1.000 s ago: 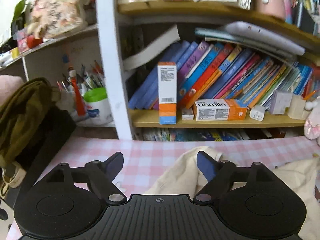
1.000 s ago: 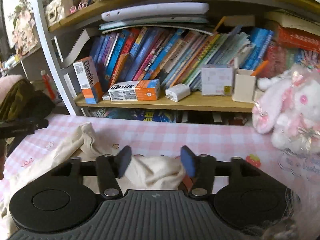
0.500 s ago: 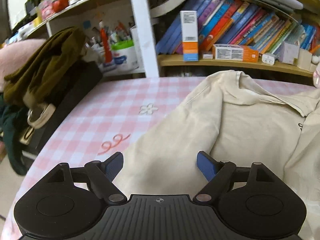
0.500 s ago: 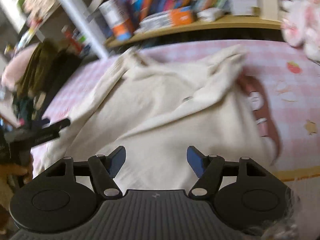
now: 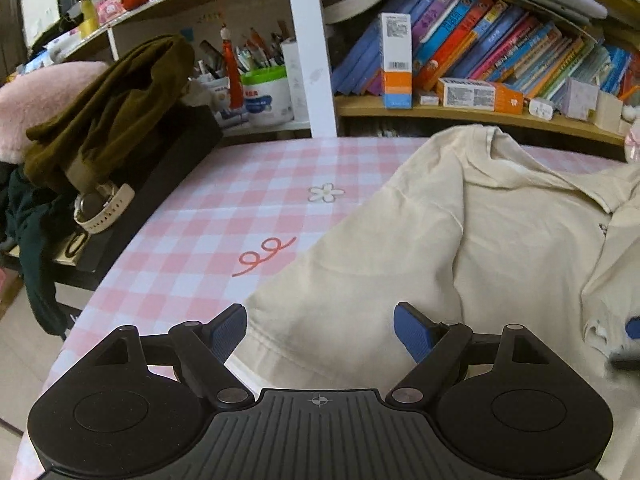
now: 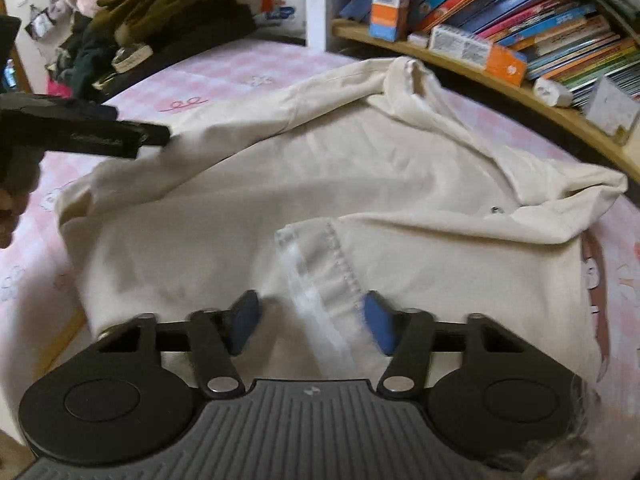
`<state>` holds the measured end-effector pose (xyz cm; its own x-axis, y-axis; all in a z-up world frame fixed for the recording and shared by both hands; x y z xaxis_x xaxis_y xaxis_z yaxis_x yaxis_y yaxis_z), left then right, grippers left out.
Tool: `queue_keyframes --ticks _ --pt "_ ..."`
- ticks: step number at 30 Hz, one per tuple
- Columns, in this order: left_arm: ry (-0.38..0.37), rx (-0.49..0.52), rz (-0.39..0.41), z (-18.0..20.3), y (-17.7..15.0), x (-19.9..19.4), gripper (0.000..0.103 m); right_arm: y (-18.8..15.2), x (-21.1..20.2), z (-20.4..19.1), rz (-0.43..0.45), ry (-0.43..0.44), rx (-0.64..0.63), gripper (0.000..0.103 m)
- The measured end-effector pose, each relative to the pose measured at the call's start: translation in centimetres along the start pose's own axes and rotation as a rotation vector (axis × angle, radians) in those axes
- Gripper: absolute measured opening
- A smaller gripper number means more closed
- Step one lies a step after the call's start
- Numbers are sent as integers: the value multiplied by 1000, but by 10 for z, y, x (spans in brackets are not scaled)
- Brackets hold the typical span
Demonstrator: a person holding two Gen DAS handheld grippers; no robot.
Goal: Fold clothes
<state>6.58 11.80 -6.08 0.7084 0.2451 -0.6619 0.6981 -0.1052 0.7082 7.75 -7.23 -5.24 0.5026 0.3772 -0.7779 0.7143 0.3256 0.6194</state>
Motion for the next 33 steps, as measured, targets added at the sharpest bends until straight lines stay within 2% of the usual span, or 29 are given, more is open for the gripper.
queue_keyframes --ticks 1,2,7,12,18,23,24,25,28,31,33 --pt "1 1 -2 -1 0 1 83 3 -3 6 6 -8 20 9" --pt "0 -2 -1 -3 0 1 83 5 -6 12 11 -16 39 4" --pt "16 -23 -4 -21 -2 0 83 29 -45 74 135 -177 146 3" --pt "67 -51 -42 -38 -8 5 83 34 -84 168 205 -394 273 3" --pt "95 -43 -95 -43 -16 14 83 19 -117 267 229 -615 387 3" --pt "101 -66 -111 -45 -17 16 83 3 -126 353 182 -769 505 4" --pt "103 -68 -115 -46 -17 17 83 -1 -126 366 169 -784 529 4" --pt "107 -66 -118 -46 -17 17 83 -4 -127 375 167 -788 546 10" --pt "123 -67 -129 -48 -16 19 83 -11 -135 385 182 -791 580 38" --pt "135 -100 -140 -50 -16 22 83 -15 -137 375 203 -711 636 39" --pt "143 -114 -146 -52 -16 22 83 -16 -135 357 207 -605 665 42"
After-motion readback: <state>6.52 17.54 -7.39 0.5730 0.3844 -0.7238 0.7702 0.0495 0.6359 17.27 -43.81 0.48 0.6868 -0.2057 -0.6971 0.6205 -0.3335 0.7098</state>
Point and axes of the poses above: each gripper's, at about its wrist camera, not at the fingertips, and x roughly the way its jaws point, z to its right, y to its top, the point moved 6 cm from there along x, roughly the way its jaws point, and after that the axes turned 9 degrees about x, right-handed, at the moved point
